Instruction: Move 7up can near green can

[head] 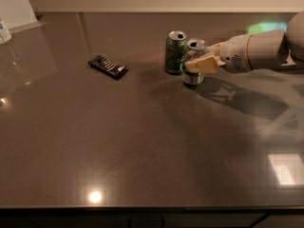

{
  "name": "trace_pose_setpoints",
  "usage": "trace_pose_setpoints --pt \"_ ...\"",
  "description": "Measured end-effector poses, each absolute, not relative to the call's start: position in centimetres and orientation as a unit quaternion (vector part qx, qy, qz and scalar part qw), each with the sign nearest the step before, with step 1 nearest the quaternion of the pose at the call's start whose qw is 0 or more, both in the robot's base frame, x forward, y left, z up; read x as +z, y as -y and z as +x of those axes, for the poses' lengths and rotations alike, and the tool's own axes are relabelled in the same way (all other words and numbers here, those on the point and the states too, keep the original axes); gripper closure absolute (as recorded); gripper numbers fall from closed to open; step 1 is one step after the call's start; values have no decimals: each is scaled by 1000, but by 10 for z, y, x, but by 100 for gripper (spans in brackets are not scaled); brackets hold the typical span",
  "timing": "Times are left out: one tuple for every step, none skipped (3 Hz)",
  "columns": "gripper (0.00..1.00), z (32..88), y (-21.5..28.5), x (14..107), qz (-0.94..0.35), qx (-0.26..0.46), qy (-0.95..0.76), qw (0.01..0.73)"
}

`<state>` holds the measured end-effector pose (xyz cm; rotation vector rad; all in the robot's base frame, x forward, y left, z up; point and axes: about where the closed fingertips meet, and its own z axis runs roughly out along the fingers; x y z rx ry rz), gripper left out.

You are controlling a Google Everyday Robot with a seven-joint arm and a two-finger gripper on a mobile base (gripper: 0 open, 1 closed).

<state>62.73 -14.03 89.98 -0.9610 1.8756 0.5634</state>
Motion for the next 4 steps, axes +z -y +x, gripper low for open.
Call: trace_pose_setpoints --pt "62 636 144 892 -385 236 -766 457" --pt "38 640 146 886 -381 248 -766 455" --pt "15 637 144 887 -391 255 -756 458" --pt "0 637 141 887 -393 256 -756 457"
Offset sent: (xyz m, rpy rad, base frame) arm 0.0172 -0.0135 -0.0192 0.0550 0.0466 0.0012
